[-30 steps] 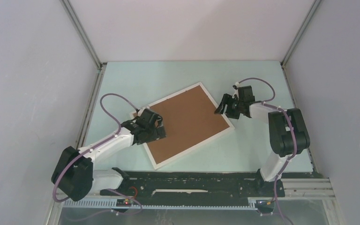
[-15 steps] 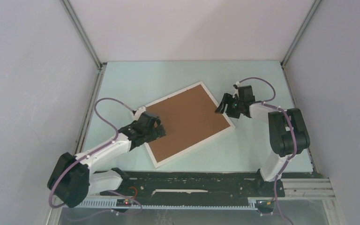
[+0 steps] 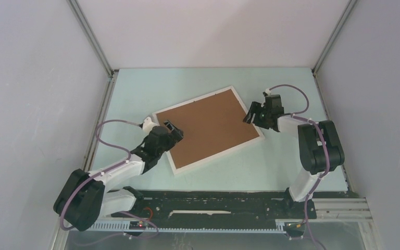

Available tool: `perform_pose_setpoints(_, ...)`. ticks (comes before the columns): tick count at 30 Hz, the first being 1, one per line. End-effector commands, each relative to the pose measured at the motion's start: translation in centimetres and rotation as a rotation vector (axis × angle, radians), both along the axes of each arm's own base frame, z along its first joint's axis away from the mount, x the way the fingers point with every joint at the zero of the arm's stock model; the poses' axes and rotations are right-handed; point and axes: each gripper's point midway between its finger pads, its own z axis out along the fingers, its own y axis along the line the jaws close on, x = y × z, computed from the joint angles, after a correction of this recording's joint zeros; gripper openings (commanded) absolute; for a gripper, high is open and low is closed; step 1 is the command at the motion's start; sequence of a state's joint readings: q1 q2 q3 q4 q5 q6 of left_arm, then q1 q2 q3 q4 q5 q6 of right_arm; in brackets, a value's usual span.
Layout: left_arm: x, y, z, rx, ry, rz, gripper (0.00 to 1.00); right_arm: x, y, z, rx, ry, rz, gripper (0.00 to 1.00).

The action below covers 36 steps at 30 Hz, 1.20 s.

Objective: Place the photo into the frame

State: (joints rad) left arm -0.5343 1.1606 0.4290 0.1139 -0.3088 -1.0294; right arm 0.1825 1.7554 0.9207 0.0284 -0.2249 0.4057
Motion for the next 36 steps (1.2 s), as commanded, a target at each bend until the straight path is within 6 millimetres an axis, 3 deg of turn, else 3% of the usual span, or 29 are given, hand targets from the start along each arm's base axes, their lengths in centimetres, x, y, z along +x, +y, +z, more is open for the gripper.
perform_pose_setpoints(1, -2.3, -12.2, 10.0, -0.511, -0.139, -0.435, 0.99, -9.0, 10.0, 0.1, 0.363, 0.294, 0.286, 0.75)
perform_pose_setpoints(5, -2.8, -13.6, 9.1, -0.458, -0.068, -0.493, 0.98, -9.1, 10.4, 0.4, 0.372, 0.291, 0.298, 0.74)
perform_pose_setpoints(8, -3.2, -13.6, 9.0, -0.449, -0.061, -0.51, 0.98, -9.1, 10.2, 0.5, 0.36, 0.283, 0.301, 0.75)
perform_pose_setpoints(13, -3.2, -11.8, 12.4, -0.396, -0.196, -0.5, 0.99, -8.7, 9.0, 1.0, 0.361, 0.276, 0.281, 0.75)
perform_pose_setpoints(18, -3.5, -10.6, 14.7, -0.492, -0.256, -0.507, 1.0, -7.8, 7.9, 2.4, 0.372, 0.236, 0.254, 0.76)
perform_pose_setpoints(23, -3.8, -10.0, 16.1, -0.573, -0.31, -0.512, 1.0, -7.9, 8.3, 3.0, 0.392, 0.234, 0.267, 0.77)
perform_pose_setpoints(30, -4.6, -9.3, 20.5, -0.687, -0.452, -0.527, 0.97, -8.0, 8.5, 3.9, 0.416, 0.228, 0.272, 0.76)
perform_pose_setpoints(36, -5.2, -8.4, 22.7, -0.736, -0.516, -0.506, 0.92, -8.1, 8.4, 4.0, 0.415, 0.23, 0.272, 0.77)
